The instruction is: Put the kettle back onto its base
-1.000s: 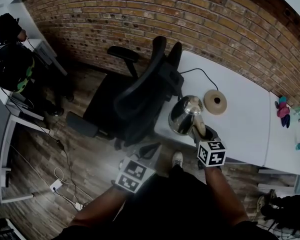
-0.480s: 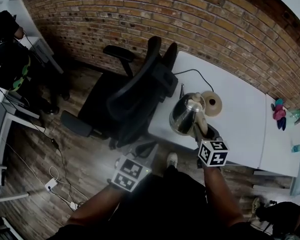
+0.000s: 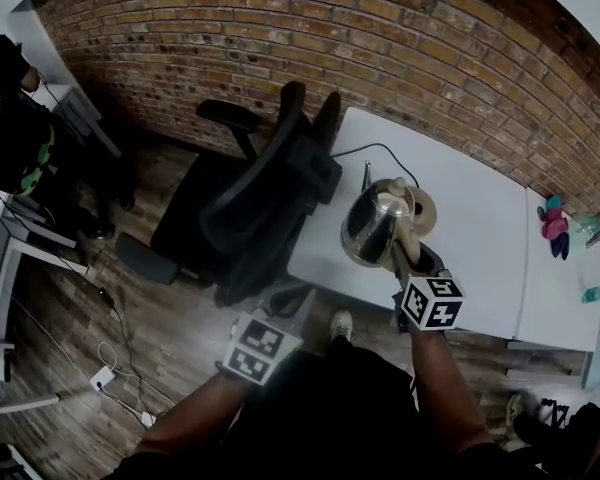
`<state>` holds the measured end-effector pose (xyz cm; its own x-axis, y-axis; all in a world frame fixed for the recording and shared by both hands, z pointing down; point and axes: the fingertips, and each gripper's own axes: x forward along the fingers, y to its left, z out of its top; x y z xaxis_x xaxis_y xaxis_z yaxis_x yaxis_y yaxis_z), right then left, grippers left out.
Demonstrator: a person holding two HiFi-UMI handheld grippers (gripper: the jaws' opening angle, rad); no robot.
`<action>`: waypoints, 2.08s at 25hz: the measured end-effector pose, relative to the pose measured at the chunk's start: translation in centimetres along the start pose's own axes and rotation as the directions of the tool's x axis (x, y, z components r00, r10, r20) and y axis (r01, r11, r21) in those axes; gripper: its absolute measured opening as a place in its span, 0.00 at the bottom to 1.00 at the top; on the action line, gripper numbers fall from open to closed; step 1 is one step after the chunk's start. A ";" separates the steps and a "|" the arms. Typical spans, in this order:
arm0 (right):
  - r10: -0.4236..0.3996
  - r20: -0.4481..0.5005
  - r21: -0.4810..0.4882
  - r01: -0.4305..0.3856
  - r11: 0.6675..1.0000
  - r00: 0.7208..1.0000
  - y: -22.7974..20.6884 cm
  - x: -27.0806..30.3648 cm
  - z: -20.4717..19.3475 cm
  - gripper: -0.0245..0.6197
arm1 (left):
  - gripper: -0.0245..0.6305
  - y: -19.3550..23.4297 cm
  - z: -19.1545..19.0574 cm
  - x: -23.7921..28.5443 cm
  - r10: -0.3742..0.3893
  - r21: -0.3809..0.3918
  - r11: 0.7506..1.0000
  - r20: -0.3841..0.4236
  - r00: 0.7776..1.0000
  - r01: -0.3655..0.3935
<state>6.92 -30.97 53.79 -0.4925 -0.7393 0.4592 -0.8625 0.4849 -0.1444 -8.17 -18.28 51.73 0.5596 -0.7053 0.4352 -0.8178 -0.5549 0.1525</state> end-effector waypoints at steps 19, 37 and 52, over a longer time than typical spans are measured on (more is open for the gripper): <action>-0.079 0.048 0.034 0.077 0.996 0.996 -8.8 1.3 4.8 0.23 | 0.04 0.2 2.3 3.9 0.027 -0.001 1.000 -0.006 1.000 -0.027; -0.133 0.022 0.089 0.131 0.987 0.991 -16.4 4.4 5.9 0.23 | 0.04 0.6 2.8 6.4 0.092 -0.045 0.995 -0.010 0.996 -0.093; -0.171 -0.007 0.149 0.170 0.974 0.985 -19.3 5.1 5.3 0.23 | 0.04 0.6 2.4 7.8 0.095 -0.060 0.994 -0.029 0.995 -0.096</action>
<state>20.45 -46.59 54.26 -0.3372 -0.8078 0.4835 -0.9412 0.2773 -0.1931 -3.96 -25.12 53.04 0.4757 -0.7415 0.4731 -0.8744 -0.4571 0.1627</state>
